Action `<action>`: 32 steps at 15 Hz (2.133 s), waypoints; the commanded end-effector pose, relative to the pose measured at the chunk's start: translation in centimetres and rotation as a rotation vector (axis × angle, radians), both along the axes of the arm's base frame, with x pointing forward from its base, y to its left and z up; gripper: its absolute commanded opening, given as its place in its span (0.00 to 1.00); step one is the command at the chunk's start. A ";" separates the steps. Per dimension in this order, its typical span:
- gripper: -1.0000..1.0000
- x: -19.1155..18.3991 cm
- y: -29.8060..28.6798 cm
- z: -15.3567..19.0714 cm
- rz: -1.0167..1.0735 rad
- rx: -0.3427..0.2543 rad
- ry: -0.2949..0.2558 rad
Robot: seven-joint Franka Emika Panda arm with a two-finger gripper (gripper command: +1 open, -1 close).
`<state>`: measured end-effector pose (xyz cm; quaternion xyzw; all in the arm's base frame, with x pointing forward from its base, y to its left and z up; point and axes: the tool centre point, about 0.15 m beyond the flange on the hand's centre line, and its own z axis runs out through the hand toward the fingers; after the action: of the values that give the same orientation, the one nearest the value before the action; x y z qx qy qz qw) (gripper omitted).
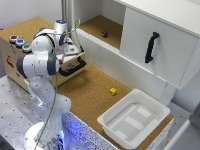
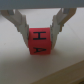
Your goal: Put the pink object on the table
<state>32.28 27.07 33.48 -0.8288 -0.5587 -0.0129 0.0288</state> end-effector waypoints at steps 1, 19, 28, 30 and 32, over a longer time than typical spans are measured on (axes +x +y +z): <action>0.00 1.6 -2.9 9.1 -0.133 0.093 -0.135; 0.00 6.2 -24.2 5.8 -1.012 0.136 -0.061; 0.00 12.1 -27.5 -2.3 -1.144 0.114 -0.062; 0.00 13.0 -28.5 -3.6 -1.166 0.106 -0.066; 0.00 13.3 -29.1 -5.2 -1.172 0.083 -0.052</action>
<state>42.34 0.08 32.66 -0.9946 -0.0231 -0.0935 0.0388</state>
